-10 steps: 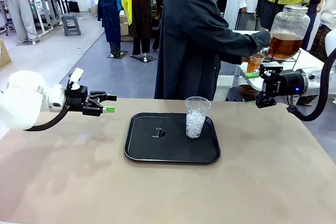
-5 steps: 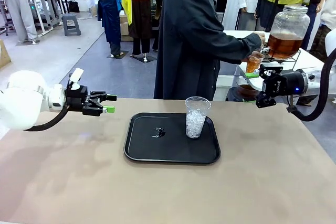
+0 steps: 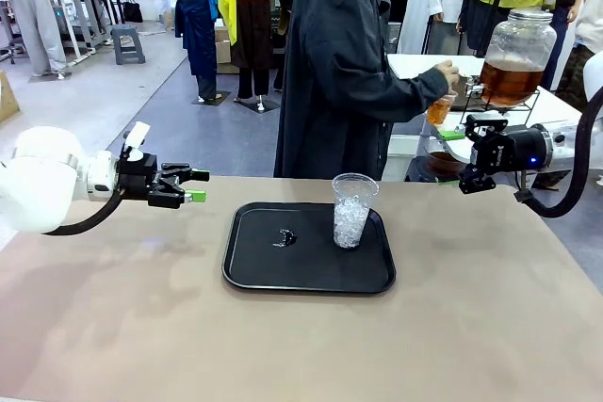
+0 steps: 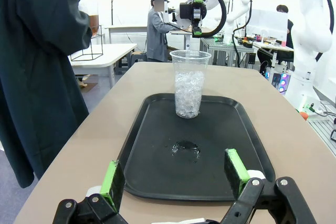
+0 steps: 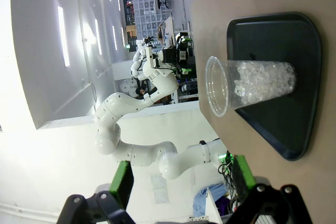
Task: Pour the drink into the iced cup.
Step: Pick up the iced cup indicated by the human and present it to them.
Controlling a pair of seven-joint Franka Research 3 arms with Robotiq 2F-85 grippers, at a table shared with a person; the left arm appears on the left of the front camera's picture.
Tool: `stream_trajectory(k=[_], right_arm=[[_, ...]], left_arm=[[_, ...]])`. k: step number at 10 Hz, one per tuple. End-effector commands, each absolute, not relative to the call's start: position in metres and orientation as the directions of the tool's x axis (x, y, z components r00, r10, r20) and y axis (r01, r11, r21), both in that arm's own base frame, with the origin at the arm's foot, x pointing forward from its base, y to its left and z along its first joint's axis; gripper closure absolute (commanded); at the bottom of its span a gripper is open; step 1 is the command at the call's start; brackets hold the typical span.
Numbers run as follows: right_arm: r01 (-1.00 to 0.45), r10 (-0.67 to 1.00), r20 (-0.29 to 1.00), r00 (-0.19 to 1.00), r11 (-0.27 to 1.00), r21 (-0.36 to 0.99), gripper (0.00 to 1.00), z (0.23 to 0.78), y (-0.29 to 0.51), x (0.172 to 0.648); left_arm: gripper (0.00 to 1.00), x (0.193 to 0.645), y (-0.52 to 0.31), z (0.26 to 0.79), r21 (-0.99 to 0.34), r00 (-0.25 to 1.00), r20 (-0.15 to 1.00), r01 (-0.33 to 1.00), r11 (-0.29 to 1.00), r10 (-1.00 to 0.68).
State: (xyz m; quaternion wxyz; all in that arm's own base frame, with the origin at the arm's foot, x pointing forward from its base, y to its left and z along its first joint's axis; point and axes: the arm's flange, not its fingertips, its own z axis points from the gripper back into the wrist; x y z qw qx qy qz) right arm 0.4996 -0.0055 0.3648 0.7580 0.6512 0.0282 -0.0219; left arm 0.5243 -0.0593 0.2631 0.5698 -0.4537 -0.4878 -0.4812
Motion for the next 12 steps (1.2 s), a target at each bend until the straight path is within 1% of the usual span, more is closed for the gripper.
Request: stream_trajectory(k=[1, 12], right_arm=[[0.067, 0.001, -0.068, 0.998, 0.152, 0.986, 0.00, 0.3657, -0.0051, 0.4996], [0.067, 0.001, -0.068, 0.998, 0.152, 0.986, 0.00, 0.3657, -0.0051, 0.4996]], left_arm=[[0.00, 0.5241, -0.0585, 0.2632, -0.049, 0.062, 0.993, 0.990, 0.129, -0.100], [0.00, 0.5241, -0.0585, 0.2632, -0.049, 0.062, 0.993, 0.990, 0.129, -0.100]])
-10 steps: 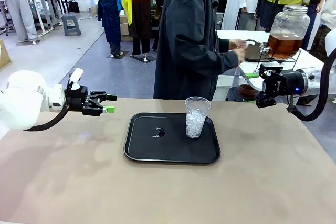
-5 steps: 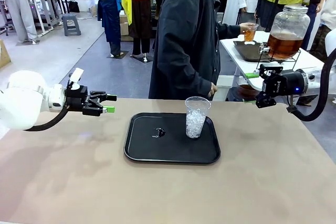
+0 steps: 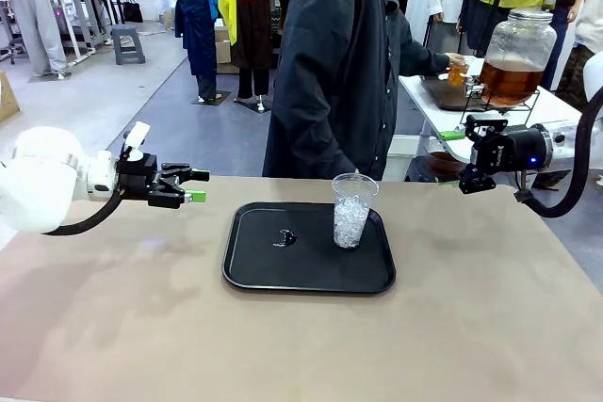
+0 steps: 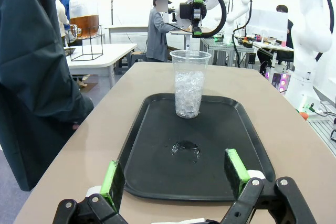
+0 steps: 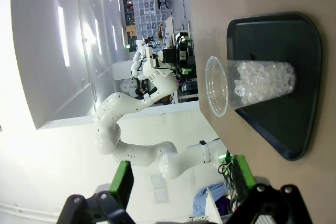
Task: Pour the drink into the iced cup.
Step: Pick up the iced cup indicated by the human and present it to them.
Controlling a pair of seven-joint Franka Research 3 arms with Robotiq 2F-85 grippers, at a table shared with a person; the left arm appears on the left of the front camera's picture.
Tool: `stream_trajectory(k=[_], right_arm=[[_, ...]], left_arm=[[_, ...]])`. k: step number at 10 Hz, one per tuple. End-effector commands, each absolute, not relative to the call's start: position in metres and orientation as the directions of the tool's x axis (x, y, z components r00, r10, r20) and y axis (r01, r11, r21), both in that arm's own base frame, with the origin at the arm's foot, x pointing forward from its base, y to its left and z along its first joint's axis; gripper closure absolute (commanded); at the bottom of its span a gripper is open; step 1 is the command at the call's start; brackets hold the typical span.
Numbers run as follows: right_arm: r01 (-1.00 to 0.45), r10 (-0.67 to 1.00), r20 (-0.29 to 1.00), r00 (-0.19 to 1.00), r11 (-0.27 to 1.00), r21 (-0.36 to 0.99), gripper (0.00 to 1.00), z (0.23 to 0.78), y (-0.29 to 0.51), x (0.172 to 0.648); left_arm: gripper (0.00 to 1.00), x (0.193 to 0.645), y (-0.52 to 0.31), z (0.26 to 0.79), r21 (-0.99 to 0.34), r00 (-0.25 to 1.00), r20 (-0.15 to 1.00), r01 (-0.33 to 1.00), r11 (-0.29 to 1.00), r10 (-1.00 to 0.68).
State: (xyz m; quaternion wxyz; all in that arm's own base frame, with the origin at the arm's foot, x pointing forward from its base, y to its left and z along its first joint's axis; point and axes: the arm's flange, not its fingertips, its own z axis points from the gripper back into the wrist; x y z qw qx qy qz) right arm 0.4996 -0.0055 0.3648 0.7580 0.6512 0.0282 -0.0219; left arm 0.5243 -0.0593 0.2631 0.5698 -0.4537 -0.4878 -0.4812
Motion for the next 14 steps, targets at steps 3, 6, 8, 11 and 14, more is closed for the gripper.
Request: stream_trajectory(k=[3, 6, 8, 11, 14], right_arm=[[0.067, 0.001, -0.068, 0.998, 0.152, 0.986, 0.00, 0.3657, -0.0051, 0.4996], [0.067, 0.001, -0.068, 0.998, 0.152, 0.986, 0.00, 0.3657, -0.0051, 0.4996], [0.067, 0.001, -0.068, 0.998, 0.152, 0.986, 0.00, 0.3657, -0.0051, 0.4996], [0.067, 0.001, -0.068, 0.998, 0.152, 0.986, 0.00, 0.3657, -0.0051, 0.4996], [0.067, 0.001, -0.068, 0.998, 0.152, 0.986, 0.00, 0.3657, -0.0051, 0.4996]], left_arm=[[0.00, 0.5241, -0.0585, 0.2632, -0.049, 0.062, 0.993, 0.990, 0.129, -0.100], [0.00, 0.5241, -0.0585, 0.2632, -0.049, 0.062, 0.993, 0.990, 0.129, -0.100], [0.00, 0.5241, -0.0585, 0.2632, -0.049, 0.062, 0.993, 0.990, 0.129, -0.100], [0.00, 0.5241, -0.0585, 0.2632, -0.049, 0.062, 0.993, 0.990, 0.129, -0.100], [0.00, 0.5241, -0.0585, 0.2632, -0.049, 0.062, 0.993, 0.990, 0.129, -0.100]])
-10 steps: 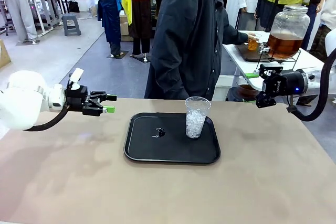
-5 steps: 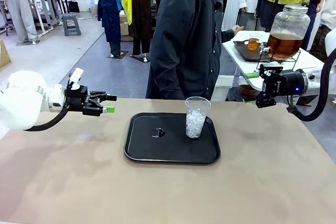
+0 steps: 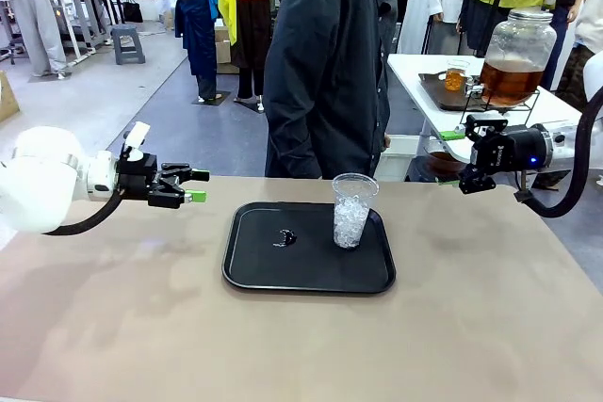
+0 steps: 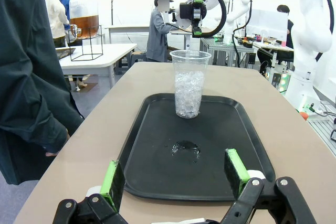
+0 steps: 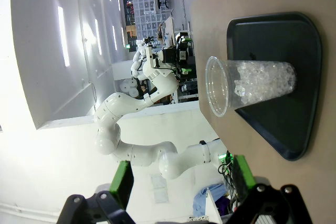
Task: Pour the drink into the iced cup.
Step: Pick up the iced cup indicated by the human and present it to them.
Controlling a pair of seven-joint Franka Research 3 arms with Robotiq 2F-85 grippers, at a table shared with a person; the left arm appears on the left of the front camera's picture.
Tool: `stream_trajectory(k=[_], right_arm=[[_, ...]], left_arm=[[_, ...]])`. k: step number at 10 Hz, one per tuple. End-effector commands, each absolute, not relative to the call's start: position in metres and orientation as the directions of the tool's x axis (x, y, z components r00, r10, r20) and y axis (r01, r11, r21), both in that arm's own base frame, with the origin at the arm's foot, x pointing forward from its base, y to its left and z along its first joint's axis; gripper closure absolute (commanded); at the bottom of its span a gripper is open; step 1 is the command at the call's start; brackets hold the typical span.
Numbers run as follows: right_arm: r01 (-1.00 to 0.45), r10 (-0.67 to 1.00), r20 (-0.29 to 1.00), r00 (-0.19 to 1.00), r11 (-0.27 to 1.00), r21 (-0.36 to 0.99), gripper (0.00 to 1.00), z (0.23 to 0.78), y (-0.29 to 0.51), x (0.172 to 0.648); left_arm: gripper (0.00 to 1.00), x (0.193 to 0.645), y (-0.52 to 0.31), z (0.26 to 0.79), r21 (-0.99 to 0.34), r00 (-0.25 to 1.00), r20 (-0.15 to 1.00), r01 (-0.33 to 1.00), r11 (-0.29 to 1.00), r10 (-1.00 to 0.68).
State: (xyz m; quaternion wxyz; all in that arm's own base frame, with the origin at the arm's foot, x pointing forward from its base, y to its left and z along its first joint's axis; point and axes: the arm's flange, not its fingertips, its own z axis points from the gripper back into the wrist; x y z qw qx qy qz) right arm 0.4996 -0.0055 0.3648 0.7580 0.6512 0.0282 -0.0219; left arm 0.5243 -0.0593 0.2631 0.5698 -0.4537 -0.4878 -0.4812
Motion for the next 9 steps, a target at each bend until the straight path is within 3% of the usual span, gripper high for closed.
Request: stream_trajectory(k=[1, 9], right_arm=[[0.067, 0.001, -0.068, 0.998, 0.152, 0.986, 0.00, 0.3657, -0.0051, 0.4996], [0.067, 0.001, -0.068, 0.998, 0.152, 0.986, 0.00, 0.3657, -0.0051, 0.4996]], left_arm=[[0.00, 0.5241, -0.0585, 0.2632, -0.049, 0.062, 0.993, 0.990, 0.129, -0.100], [0.00, 0.5241, -0.0585, 0.2632, -0.049, 0.062, 0.993, 0.990, 0.129, -0.100]])
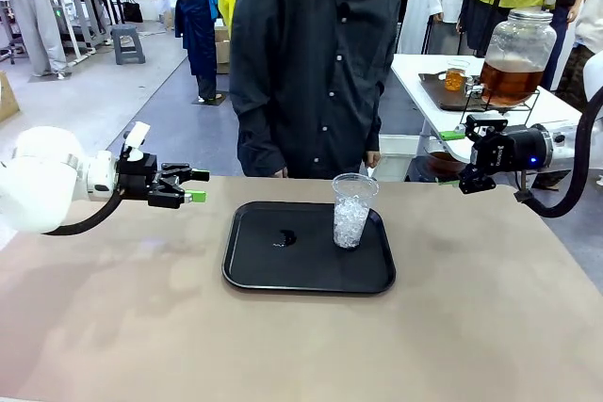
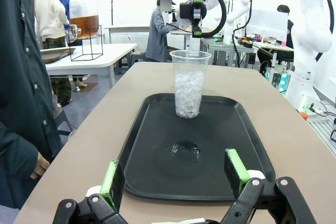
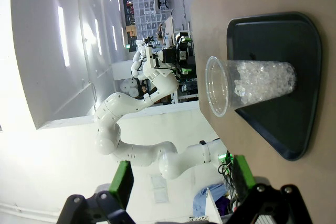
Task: Pour the drink into the iced cup.
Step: Pick up the iced cup indicated by the human and present it to them.
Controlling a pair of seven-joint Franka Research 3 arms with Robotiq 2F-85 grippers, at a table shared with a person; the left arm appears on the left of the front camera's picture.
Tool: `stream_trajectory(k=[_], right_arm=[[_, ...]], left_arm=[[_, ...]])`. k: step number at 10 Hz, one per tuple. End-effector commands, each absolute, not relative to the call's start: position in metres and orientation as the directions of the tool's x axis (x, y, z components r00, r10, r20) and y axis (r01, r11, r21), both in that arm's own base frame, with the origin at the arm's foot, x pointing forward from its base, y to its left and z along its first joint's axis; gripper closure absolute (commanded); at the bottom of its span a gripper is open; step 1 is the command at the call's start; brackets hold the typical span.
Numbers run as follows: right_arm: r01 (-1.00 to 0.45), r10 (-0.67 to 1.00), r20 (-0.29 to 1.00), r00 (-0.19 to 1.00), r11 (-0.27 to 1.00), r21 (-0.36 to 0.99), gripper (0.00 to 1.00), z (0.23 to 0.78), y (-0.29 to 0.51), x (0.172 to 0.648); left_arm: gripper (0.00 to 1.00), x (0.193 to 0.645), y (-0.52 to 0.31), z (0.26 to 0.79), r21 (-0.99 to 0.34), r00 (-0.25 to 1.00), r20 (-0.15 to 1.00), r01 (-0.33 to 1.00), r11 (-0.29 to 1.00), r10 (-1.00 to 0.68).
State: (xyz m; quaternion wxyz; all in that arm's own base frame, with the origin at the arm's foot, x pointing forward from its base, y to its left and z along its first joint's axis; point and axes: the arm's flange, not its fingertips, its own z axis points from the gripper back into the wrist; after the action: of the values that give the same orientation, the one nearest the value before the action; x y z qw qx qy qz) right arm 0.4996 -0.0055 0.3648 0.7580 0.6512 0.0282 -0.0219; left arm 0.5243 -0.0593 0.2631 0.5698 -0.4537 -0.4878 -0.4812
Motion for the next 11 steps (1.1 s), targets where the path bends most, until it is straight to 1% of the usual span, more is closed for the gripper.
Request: stream_trajectory(k=[1, 11], right_arm=[[0.067, 0.001, -0.068, 0.998, 0.152, 0.986, 0.00, 0.3657, -0.0051, 0.4996], [0.067, 0.001, -0.068, 0.998, 0.152, 0.986, 0.00, 0.3657, -0.0051, 0.4996]], left_arm=[[0.00, 0.5241, -0.0585, 0.2632, -0.049, 0.062, 0.993, 0.990, 0.129, -0.100], [0.00, 0.5241, -0.0585, 0.2632, -0.049, 0.062, 0.993, 0.990, 0.129, -0.100]])
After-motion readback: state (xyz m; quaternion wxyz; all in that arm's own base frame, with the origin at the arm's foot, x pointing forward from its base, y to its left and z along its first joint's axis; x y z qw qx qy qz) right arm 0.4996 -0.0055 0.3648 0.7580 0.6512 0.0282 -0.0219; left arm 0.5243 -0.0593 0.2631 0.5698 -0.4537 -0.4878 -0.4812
